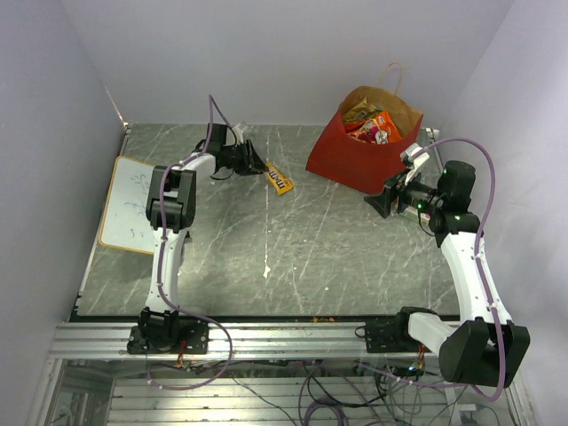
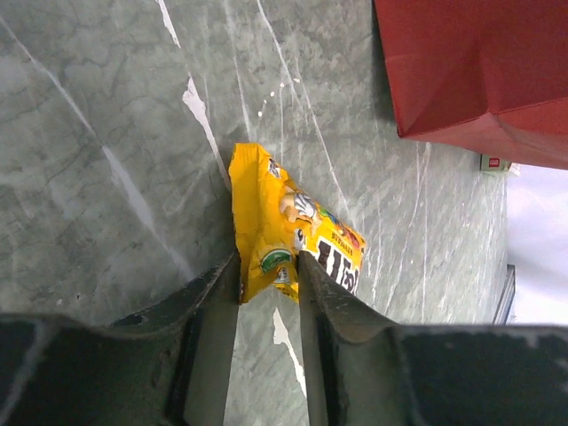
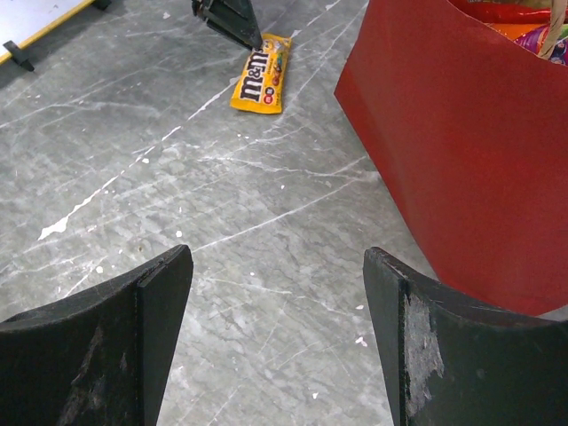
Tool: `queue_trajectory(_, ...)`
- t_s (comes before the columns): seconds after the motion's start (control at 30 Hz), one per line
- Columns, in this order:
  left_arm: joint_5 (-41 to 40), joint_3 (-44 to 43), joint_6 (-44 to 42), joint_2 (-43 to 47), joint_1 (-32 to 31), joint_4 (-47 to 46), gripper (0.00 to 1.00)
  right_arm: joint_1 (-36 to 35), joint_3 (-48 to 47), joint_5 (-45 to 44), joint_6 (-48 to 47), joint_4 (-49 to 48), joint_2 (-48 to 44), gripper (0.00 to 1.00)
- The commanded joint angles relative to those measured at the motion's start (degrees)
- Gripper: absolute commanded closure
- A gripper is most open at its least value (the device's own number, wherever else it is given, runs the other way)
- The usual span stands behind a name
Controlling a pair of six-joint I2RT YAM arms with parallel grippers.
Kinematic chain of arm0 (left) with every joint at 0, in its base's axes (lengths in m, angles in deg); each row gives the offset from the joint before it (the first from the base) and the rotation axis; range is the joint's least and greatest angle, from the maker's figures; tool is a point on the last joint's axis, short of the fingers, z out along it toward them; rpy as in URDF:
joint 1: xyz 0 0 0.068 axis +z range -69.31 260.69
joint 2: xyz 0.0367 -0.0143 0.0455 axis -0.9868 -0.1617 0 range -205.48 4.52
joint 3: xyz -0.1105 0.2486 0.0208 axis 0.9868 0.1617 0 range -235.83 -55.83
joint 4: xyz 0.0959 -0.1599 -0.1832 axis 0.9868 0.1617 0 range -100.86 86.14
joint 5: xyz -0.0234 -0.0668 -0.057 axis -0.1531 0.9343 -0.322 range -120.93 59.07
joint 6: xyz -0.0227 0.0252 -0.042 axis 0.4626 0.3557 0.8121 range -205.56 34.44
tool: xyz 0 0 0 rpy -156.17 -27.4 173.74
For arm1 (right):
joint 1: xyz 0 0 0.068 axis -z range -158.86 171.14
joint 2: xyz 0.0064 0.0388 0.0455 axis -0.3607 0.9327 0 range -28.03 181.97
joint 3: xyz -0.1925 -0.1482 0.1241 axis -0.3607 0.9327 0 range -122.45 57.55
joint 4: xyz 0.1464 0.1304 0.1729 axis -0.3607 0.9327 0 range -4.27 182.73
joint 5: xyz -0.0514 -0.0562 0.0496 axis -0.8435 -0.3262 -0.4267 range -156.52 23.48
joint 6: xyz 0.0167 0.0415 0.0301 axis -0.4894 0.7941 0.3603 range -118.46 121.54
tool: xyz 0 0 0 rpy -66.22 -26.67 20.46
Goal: Place the snacks into the paper bag
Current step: Pick up the snack from the center of the board.
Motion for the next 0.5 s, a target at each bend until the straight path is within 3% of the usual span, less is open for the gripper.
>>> queue_trajectory(0.0, 2.9, -1.3, -1.5, -0.5, -0.3, -0.8, 0.61, 0.4, 0.8, 0.9, -0.9, -0.8, -0.3, 0.23)
queue_trajectory(0.33, 6.4, 0.0, -9.7, 5.3, -0.3, 0.8, 0.92, 0.3, 0.9, 1.3, -1.4, -0.7, -0.7, 0.23)
queue_trajectory(0.47, 6.9, 2.1, -15.0, 9.9, -0.4, 2.9, 0.93, 0.4, 1.0, 1.4, -1.5, -0.7, -0.6, 0.23)
